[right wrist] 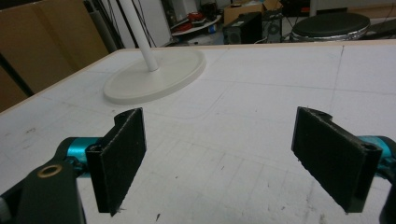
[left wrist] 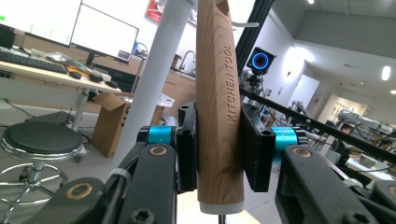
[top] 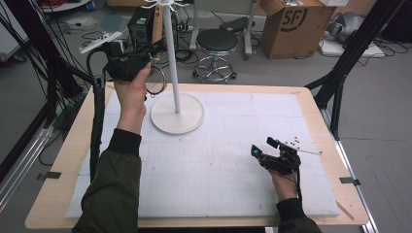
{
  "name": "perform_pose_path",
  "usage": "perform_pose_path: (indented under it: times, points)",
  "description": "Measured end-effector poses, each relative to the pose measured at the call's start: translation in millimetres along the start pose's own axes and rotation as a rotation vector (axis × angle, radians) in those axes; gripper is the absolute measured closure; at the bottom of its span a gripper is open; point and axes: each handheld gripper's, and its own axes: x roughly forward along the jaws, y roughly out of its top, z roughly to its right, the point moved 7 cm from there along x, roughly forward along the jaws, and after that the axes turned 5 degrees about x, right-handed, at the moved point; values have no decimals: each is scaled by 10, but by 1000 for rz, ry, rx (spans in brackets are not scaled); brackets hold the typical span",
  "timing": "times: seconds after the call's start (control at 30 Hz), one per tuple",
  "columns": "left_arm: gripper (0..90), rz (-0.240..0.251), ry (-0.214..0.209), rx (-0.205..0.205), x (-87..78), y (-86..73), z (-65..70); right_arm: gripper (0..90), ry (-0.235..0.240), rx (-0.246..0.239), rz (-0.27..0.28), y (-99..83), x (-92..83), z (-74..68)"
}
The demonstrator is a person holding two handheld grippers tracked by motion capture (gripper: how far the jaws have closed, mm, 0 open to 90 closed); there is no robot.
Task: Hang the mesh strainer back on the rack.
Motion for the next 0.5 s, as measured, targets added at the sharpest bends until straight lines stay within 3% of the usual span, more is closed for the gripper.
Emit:
perform_pose_path:
  times: [0.5]
  points:
    - [702, 14, 17, 10, -7, -40, -57, 169, 11, 6, -6, -6, 1, -10]
